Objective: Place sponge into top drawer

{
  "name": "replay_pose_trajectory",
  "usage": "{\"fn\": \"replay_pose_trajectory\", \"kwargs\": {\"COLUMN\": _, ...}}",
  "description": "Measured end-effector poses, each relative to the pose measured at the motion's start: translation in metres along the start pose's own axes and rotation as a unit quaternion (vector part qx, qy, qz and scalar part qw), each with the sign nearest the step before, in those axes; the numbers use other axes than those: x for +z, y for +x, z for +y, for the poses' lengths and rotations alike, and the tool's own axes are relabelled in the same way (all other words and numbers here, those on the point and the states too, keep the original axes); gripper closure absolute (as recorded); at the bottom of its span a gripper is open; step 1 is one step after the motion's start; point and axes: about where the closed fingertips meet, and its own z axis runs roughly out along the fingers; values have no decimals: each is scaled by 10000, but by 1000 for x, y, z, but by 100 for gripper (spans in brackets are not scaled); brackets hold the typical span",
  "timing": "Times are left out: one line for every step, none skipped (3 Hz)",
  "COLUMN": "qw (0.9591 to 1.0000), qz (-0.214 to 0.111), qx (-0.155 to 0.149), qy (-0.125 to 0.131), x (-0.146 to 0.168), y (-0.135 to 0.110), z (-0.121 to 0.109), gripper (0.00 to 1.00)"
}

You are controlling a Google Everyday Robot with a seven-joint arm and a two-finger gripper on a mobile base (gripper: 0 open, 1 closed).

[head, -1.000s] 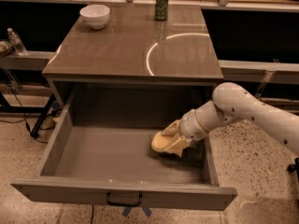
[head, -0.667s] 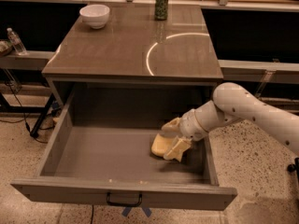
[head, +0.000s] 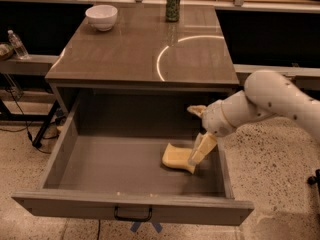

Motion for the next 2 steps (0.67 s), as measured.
{"fn": "replay_pose_trajectory", "kwargs": {"qw": 9958, "qz": 672, "qx": 49, "qy": 616, "x": -95, "y": -29, "z": -6, "gripper": 18}}
{"fn": "replay_pose_trajectory", "kwargs": {"qw": 9774, "qz": 1447, "qx": -76, "qy": 1537, "x": -224, "y": -92, "z": -8, "gripper": 14}}
